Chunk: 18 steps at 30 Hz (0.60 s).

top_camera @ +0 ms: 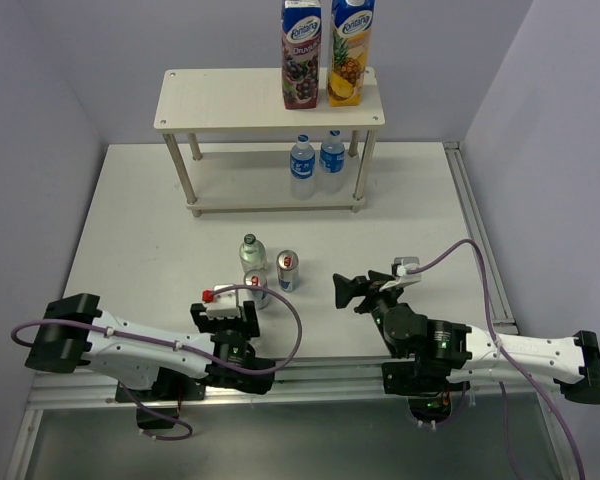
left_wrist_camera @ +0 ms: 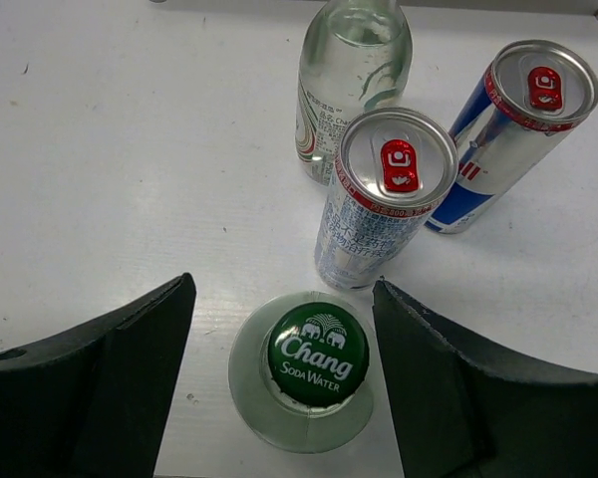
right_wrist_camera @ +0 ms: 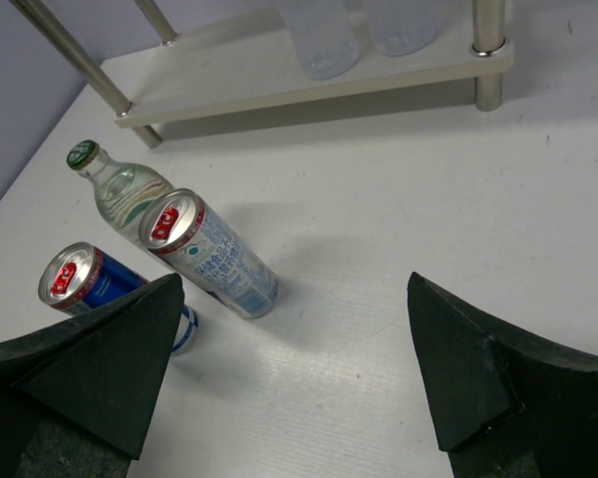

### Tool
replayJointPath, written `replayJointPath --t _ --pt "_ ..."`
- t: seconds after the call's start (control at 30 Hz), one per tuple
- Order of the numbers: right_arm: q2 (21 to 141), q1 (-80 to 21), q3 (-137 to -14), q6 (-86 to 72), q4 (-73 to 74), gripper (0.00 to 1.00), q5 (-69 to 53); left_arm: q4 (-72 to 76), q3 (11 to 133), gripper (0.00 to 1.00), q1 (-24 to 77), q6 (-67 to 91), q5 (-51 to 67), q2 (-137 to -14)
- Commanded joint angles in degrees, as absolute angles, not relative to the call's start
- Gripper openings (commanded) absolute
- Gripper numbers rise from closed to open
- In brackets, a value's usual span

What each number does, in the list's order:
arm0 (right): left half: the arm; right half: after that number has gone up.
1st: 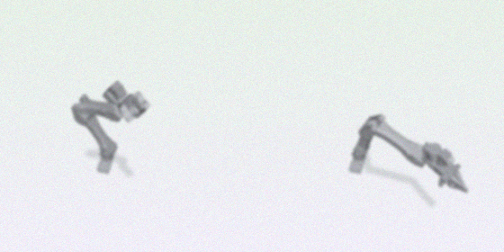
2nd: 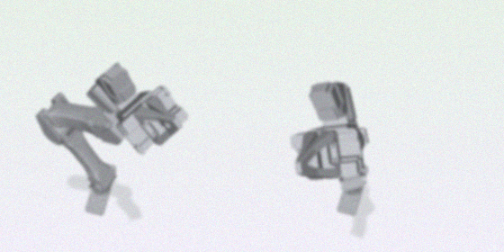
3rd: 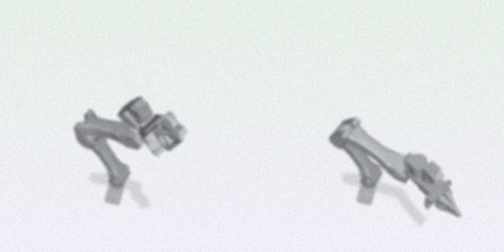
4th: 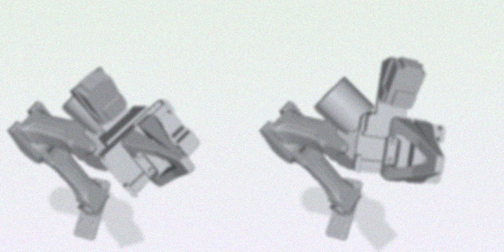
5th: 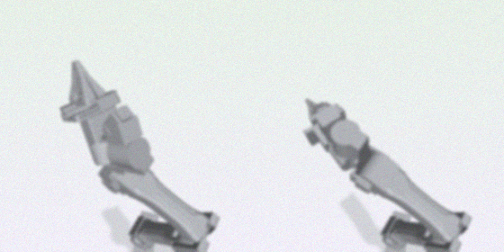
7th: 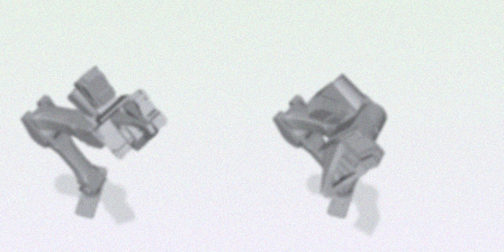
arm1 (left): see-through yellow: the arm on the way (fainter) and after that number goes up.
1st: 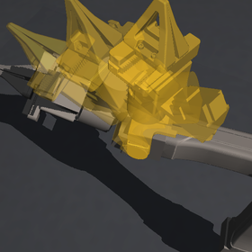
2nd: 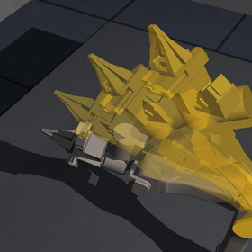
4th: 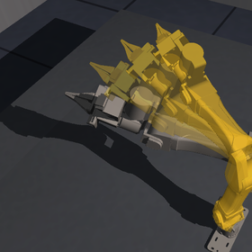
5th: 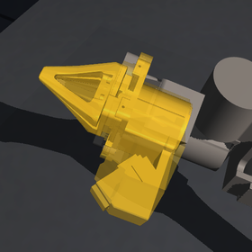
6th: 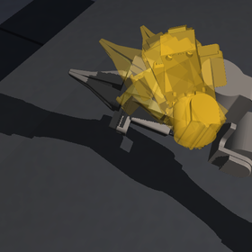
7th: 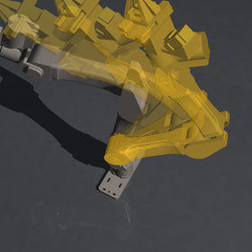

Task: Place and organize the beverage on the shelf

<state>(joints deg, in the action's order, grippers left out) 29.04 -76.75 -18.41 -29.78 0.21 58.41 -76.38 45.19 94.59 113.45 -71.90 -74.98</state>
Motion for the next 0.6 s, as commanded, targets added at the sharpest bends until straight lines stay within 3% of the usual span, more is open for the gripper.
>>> replayJointPath --t 0.0,0.17,0.33,0.57 --pt "29.44 -77.26 -18.28 -30.5 -1.93 1.0 59.68 -78.75 45.62 0.77 94.31 130.07 -73.13 -76.81" --pt "29.18 -77.26 -17.93 -30.67 -1.76 1.0 59.94 -78.75 46.23 0.68 94.31 131.39 -73.04 -79.19" --pt "29.09 -77.26 -17.58 -30.59 -2.11 1.0 59.77 -78.75 47.02 0.49 94.31 131.22 -73.3 -81.21" --pt "29.79 -77.26 -17.58 -30.32 -2.64 1.0 59.94 -78.75 47.37 0.0 93.96 130.7 -73.3 -80.78"
